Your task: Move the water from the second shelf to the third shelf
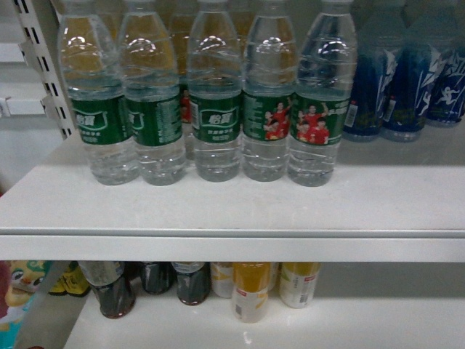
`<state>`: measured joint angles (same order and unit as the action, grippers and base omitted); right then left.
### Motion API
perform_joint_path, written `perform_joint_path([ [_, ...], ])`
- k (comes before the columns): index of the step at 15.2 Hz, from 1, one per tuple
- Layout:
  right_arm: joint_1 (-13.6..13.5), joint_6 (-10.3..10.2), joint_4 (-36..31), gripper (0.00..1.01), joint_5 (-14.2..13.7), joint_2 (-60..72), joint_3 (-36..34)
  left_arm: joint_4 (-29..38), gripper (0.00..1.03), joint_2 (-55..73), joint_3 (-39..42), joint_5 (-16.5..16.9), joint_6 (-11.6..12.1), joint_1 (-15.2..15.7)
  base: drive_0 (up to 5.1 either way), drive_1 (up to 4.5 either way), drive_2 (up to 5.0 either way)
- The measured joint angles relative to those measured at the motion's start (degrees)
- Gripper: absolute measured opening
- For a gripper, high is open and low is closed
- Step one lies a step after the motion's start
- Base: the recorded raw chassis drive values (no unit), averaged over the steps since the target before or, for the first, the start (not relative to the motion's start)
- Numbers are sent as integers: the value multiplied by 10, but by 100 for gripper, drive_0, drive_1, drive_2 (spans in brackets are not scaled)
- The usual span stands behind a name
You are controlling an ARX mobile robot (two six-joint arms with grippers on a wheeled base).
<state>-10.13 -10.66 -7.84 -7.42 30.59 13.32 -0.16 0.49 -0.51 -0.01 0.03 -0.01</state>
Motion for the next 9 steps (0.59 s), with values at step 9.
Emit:
perform_joint_path([
  [9,0,0,1,39,0,1,0,-2,98,0,0,-1,0,0,-485,241,241],
])
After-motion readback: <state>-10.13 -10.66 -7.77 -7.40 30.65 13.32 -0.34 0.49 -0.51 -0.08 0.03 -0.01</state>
